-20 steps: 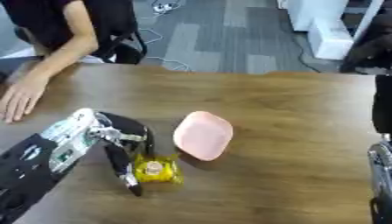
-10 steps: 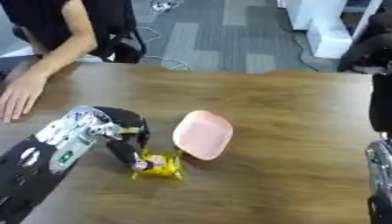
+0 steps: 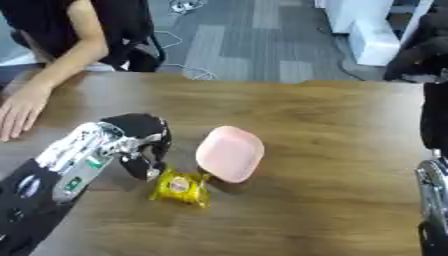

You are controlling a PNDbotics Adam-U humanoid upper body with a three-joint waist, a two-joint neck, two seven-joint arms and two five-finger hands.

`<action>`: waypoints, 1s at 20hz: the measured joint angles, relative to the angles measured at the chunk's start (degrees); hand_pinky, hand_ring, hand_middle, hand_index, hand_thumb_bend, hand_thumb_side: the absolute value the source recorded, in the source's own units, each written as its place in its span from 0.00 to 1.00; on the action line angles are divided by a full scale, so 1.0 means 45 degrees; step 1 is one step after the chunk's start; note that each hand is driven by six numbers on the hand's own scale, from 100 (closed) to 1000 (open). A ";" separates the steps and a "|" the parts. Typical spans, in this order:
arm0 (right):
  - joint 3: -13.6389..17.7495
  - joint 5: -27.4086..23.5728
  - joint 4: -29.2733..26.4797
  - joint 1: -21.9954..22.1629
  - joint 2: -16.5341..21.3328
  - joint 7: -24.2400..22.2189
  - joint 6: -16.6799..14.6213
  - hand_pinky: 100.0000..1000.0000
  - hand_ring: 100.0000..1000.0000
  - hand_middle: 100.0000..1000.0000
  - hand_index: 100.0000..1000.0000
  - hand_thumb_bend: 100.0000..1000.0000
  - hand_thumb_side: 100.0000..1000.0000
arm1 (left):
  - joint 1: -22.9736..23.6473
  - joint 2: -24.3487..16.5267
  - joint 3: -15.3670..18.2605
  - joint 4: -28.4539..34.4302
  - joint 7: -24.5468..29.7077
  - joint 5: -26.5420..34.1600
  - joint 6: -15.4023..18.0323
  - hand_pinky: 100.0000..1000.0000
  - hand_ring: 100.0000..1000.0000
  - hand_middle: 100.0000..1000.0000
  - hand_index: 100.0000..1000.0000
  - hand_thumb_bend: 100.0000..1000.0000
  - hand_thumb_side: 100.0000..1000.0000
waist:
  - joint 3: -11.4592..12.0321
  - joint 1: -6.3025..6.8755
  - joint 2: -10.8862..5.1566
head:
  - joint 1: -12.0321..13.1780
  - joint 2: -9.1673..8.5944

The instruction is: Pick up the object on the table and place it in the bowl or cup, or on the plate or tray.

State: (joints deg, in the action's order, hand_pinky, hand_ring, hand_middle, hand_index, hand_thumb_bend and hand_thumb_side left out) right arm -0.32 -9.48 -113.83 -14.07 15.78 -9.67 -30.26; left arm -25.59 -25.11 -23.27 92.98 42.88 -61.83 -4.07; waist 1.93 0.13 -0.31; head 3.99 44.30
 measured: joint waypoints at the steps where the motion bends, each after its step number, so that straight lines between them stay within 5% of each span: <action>1: 0.0000 -0.0002 0.0000 0.0000 0.0000 0.0000 0.0000 0.36 0.47 0.71 0.66 0.00 1.00 | 0.0012 -0.0004 -0.0020 -0.0075 0.0058 0.0095 0.0030 0.17 0.38 0.47 0.55 0.05 0.21 | 0.0000 0.0000 0.0000 | 0.0000 0.0000; 2: 0.0000 -0.0003 0.0000 0.0000 0.0000 -0.0002 -0.0002 0.36 0.47 0.71 0.66 0.00 1.00 | 0.0028 -0.0009 -0.0034 -0.0160 0.0248 0.0222 0.0100 0.13 0.34 0.43 0.49 0.02 0.16 | 0.0000 0.0000 0.0000 | 0.0000 0.0000; 3: 0.0001 -0.0004 0.0000 0.0000 0.0000 -0.0003 -0.0003 0.35 0.47 0.71 0.66 0.00 1.00 | 0.0029 -0.0014 -0.0054 -0.0233 0.0502 0.0375 0.0193 0.30 0.49 0.57 0.69 0.18 0.41 | 0.0000 0.0000 0.0000 | 0.0000 0.0000; 6: 0.0001 -0.0005 0.0000 0.0000 0.0000 -0.0012 -0.0005 0.35 0.47 0.71 0.66 0.00 1.00 | 0.0022 -0.0034 -0.0057 -0.0353 0.1391 0.0766 0.0555 0.34 0.52 0.61 0.74 0.28 0.59 | 0.0001 0.0001 0.0002 | 0.0000 0.0000; 20: 0.0002 -0.0025 0.0000 0.0000 0.0000 -0.0112 -0.0009 0.35 0.46 0.71 0.66 0.00 1.00 | -0.0021 0.0019 0.0303 -0.0311 0.1994 0.0831 0.0882 0.34 0.53 0.63 0.75 0.34 0.63 | 0.0015 0.0001 0.0006 | -0.0004 0.0000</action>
State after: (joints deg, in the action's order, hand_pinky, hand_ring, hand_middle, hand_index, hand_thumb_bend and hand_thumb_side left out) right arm -0.31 -9.60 -113.83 -14.07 15.78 -10.17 -30.30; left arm -25.69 -25.02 -21.91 91.58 51.85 -58.09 -0.10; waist 2.00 0.13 -0.28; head 3.97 44.30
